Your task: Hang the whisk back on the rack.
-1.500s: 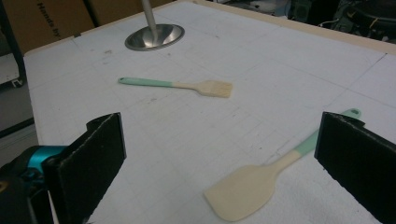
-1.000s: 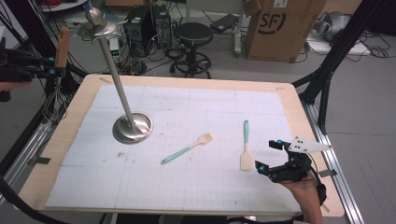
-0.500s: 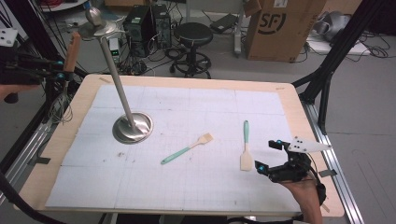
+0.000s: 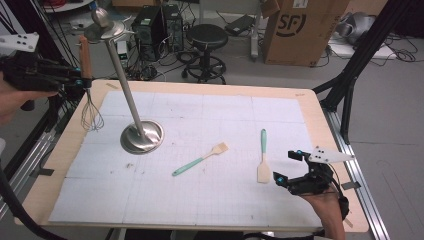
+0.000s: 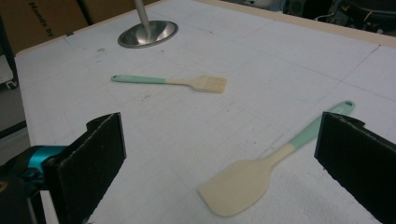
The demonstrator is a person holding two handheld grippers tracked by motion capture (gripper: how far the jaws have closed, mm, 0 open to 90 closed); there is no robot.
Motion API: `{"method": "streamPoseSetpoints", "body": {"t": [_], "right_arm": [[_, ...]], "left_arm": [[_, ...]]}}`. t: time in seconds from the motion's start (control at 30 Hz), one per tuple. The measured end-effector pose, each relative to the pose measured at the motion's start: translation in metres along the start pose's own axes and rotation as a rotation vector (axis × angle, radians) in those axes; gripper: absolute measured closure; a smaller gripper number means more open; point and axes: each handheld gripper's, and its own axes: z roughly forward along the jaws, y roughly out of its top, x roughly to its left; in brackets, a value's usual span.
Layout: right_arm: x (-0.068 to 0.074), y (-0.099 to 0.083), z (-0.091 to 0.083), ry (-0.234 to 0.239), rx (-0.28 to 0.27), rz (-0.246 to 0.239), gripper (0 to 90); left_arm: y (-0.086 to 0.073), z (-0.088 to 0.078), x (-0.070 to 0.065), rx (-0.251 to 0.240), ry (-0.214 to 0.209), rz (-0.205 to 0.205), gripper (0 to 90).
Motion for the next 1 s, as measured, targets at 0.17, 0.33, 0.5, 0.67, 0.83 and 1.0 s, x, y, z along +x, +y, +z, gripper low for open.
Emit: {"method": "streamPoseSetpoints", "body": {"t": [0.17, 0.33, 0.5, 0.67, 0.83, 1.0], "right_arm": [[0.000, 0.000, -0.001, 0.000, 0.001, 0.002, 0.6], [0.000, 0.000, -0.001, -0.004, -0.001, 0.001, 0.6], [0.002, 0.001, -0.001, 0.000, 0.000, 0.000, 0.6], [0.002, 0.000, -0.002, 0.001, -0.003, -0.003, 0.6], [0.002, 0.000, -0.003, 0.002, -0.006, 0.001, 0.6], [0.001, -0.002, -0.001, 0.005, -0.001, 0.002, 0.6]], "left_arm": [[0.000, 0.006, 0.001, 0.003, -0.005, -0.017, 70.6], [0.001, 0.011, 0.001, 0.007, -0.005, -0.041, 69.9], [0.001, 0.012, 0.001, 0.021, 0.021, -0.081, 67.5], [-0.004, 0.009, -0.002, 0.006, 0.049, -0.066, 49.3], [-0.015, -0.001, -0.012, -0.003, 0.080, -0.050, 25.2], [-0.024, -0.010, -0.021, 0.022, 0.132, -0.037, 4.4]]}}
